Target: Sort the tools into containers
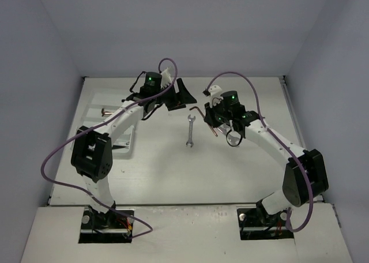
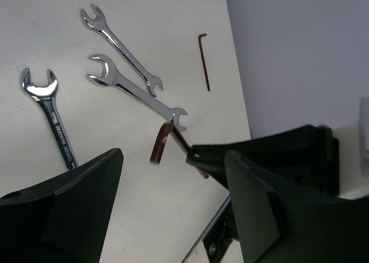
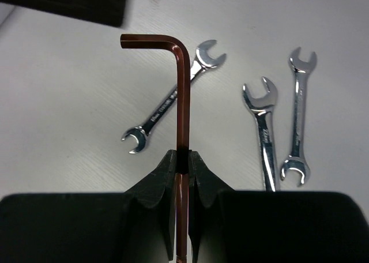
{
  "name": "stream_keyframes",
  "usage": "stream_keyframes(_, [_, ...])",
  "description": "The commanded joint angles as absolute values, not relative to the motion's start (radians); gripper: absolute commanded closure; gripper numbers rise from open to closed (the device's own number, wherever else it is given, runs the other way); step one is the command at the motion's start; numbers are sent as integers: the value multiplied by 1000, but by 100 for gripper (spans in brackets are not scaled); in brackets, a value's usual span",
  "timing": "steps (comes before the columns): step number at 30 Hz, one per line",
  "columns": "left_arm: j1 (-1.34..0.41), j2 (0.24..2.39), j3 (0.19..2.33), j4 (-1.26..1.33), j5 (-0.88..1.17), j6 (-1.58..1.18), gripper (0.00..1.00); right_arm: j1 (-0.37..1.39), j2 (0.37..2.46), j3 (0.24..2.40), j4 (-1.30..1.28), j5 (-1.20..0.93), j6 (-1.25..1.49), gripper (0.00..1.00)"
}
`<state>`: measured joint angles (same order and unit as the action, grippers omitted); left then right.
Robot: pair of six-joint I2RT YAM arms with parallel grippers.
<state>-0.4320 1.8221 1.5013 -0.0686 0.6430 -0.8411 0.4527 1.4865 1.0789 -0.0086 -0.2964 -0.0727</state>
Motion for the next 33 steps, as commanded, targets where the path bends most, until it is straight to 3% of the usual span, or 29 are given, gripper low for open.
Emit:
stream_keyframes(1, [-448, 1827, 1563, -32, 689, -839, 31, 491, 1445, 1086, 97, -326, -35, 100])
stream_keyframes(8, [-458, 1842, 1543, -39, 695, -834, 32, 505, 1458, 1088, 152, -371, -6, 100])
stream_keyframes(11, [-457, 1832, 1521, -17, 706, -852, 40, 511, 1464, 1088, 168, -371, 0, 100])
stream_keyframes(12, [-458, 1827, 1516, -17, 709, -855, 44, 512, 1465, 1088, 171, -370, 0, 100])
stream_keyframes(14, [-459, 1822, 1509, 18, 716, -857, 70, 514, 1471, 1088, 176, -371, 0, 100])
stream_keyframes(15, [-459, 1821, 1508, 19, 718, -861, 75, 517, 1473, 1089, 178, -370, 0, 100])
stream_keyframes(19, [-457, 1819, 1494, 55, 739, -899, 91, 528, 1477, 1088, 187, -356, 0, 100])
stream_keyframes(22, [-458, 1814, 1482, 75, 752, -913, 97, 533, 1480, 1085, 192, -340, 24, 98])
stream_keyframes(24, [-454, 1813, 1478, 78, 757, -918, 99, 534, 1479, 1085, 193, -332, 30, 87])
stream_keyframes(26, [-445, 1810, 1474, 79, 759, -919, 100, 533, 1472, 1086, 192, -307, 36, 55])
stream_keyframes(28, [-415, 1804, 1459, 85, 760, -925, 100, 528, 1461, 1085, 188, -266, 49, 39])
stream_keyframes(30, [-359, 1799, 1446, 91, 769, -935, 100, 512, 1438, 1077, 179, -227, 55, 30])
stream_keyframes(33, [-250, 1778, 1419, 98, 787, -943, 100, 476, 1396, 1063, 131, -149, 59, 25])
